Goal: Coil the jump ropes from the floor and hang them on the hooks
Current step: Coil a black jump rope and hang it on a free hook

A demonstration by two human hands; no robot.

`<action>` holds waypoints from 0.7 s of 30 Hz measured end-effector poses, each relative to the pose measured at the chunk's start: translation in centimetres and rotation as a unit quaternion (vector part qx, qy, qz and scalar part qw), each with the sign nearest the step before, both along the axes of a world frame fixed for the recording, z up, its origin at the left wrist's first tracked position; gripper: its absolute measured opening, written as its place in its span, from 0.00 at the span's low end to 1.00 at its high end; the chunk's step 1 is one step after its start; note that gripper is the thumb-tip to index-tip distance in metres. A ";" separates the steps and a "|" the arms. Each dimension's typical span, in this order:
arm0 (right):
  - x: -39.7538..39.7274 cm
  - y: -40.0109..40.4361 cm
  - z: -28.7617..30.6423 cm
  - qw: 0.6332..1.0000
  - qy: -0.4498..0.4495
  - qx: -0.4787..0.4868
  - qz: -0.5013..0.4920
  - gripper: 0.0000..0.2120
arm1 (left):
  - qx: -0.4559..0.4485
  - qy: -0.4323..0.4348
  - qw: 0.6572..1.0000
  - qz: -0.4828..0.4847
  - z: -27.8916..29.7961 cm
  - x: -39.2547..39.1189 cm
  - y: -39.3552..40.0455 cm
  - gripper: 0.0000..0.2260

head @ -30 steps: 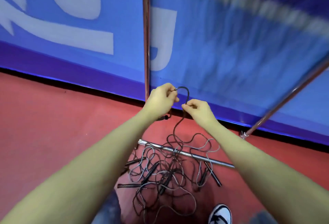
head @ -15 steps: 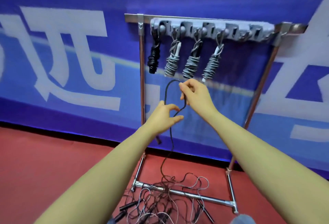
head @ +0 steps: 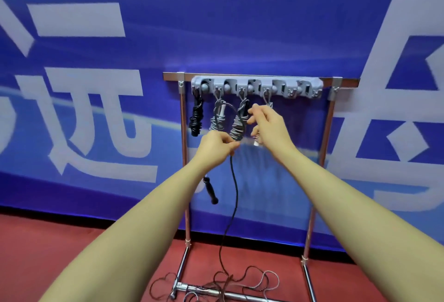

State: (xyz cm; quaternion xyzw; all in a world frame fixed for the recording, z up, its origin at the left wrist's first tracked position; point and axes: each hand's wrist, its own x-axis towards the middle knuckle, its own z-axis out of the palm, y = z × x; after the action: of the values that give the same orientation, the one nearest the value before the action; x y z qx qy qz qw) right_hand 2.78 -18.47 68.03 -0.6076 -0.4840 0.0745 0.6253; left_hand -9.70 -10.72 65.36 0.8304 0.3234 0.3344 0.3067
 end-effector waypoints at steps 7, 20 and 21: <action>-0.8 -0.7 -4.1 0.952 -0.125 -0.252 0.116 0.07 | -0.009 -0.090 0.994 0.056 5.3 -0.2 0.0 0.13; -1.9 1.0 4.0 0.996 0.076 0.024 0.045 0.14 | -0.017 0.056 0.995 -0.081 1.2 -2.1 -1.1 0.14; -2.1 1.1 4.5 0.993 0.097 0.036 0.050 0.14 | -0.021 0.043 0.995 -0.089 0.8 -1.8 -1.2 0.13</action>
State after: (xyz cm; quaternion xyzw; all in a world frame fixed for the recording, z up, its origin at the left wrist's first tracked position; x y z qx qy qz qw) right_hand 0.70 -17.41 72.58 -0.5496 -0.4531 0.1470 0.6863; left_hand -11.53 -11.93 66.16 0.8628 0.2682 0.2636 0.3380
